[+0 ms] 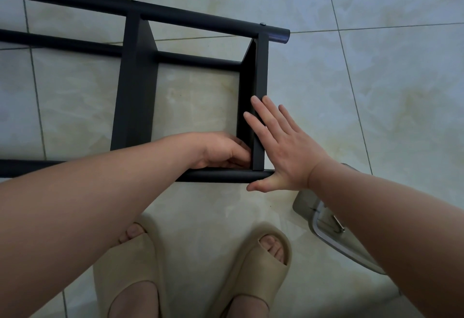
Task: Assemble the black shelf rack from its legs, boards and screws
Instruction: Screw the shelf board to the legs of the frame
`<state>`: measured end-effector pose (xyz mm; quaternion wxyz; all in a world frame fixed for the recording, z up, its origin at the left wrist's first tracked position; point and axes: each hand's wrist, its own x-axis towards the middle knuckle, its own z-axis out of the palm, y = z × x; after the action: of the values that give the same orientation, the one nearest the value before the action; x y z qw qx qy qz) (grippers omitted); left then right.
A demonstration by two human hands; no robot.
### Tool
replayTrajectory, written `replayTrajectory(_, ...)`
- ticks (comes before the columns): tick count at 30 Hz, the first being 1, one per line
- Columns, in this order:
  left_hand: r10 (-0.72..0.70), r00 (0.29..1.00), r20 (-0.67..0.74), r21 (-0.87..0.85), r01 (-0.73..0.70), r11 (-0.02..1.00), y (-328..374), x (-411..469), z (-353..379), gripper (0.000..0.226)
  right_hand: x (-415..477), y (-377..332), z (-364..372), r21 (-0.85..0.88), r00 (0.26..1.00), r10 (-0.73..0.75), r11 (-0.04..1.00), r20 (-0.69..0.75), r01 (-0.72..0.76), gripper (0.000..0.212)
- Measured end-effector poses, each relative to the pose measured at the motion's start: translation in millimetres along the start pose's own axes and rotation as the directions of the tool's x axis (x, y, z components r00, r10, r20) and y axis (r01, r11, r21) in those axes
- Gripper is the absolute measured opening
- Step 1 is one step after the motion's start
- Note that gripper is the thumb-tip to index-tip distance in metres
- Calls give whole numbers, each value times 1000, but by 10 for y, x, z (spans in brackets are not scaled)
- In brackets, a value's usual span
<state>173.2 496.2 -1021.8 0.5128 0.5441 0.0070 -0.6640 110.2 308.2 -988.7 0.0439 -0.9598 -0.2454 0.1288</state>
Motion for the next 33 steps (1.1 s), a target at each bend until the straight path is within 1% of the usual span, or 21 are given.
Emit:
replayTrajectory(1, 2, 1000, -7, 12, -2, 1000, 1, 5, 1, 13, 0, -2, -2, 2, 1000, 0, 1000, 0, 0, 127)
replayTrajectory(3, 2, 1000, -26, 42, -1, 999, -2, 16, 6, 10, 1, -5, -7, 1, 1000, 0, 1000, 3, 0, 127)
replayTrajectory(5, 0, 1000, -32, 64, 2, 998, -4, 27, 11, 19, 1, -7, -9, -1, 1000, 0, 1000, 5, 0, 128)
replayTrajectory(8, -9, 1000, -12, 43, 9, 999, -4, 20, 4, 37, 1, -7, -9, -5, 1000, -2, 1000, 6, 2, 128)
replayTrajectory(10, -13, 1000, -17, 31, 14, 999, -6, 11, -2, 42, 0, -5, -7, -10, 1000, -2, 1000, 7, 2, 127)
replayTrajectory(13, -22, 1000, -21, 18, 23, 1000, 7, -1, 13, 38, -2, -1, -3, -16, 1000, -6, 1000, 5, 6, 126)
replayTrajectory(17, -27, 999, -25, 67, 28, 997, 25, -2, 44, 15, -3, 2, 3, -17, 1000, -9, 1000, 0, 9, 125)
replayTrajectory(19, -17, 999, -43, 90, 21, 996, 23, 8, 43, 10, -3, 3, 4, -16, 1000, -6, 1000, -1, 6, 126)
replayTrajectory(23, 4, 999, -45, 78, -1, 997, 7, 23, 23, 11, -3, 2, 3, -13, 1000, -3, 1000, 1, 3, 126)
replayTrajectory(29, 19, 999, -38, -35, -21, 999, 22, -2, 5, 22, -2, -4, 14, -16, 1000, -4, 1000, -2, 4, 126)
replayTrajectory(31, 25, 999, -37, -29, -26, 999, 31, -2, 22, 20, -2, -1, 7, -16, 1000, -4, 1000, -4, 4, 125)
replayTrajectory(33, 22, 999, -44, 31, -20, 999, 32, 3, 44, 13, -2, -2, 3, -16, 1000, -5, 1000, -6, 5, 125)
